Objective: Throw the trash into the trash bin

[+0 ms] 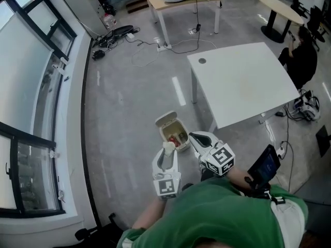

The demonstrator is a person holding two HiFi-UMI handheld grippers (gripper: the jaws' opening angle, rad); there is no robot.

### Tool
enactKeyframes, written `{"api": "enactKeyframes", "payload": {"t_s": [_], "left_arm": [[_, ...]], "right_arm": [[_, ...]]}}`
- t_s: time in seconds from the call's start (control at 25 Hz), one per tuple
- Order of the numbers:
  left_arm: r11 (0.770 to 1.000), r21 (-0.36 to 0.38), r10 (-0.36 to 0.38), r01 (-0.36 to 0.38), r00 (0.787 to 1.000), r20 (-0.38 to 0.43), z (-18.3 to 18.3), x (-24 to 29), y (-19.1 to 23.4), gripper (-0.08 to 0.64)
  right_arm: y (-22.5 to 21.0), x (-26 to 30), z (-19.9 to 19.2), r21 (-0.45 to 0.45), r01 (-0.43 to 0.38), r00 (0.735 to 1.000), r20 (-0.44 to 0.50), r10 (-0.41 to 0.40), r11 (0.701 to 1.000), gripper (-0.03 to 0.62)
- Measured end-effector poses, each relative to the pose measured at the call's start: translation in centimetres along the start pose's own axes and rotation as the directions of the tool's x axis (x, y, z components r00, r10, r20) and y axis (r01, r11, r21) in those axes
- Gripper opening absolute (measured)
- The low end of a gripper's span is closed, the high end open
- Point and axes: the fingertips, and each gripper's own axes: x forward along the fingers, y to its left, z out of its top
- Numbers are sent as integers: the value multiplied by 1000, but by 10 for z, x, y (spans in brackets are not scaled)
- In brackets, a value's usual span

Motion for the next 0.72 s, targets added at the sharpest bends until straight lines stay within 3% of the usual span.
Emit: {"api": "enactKeyframes", "payload": {"t_s": [0.72], "left_arm": [[995,54,88,-82,991,-106,-12,117,12,152]], "right_arm": [[-118,63,-2,70,-77,996,-46,81,995,3]]}}
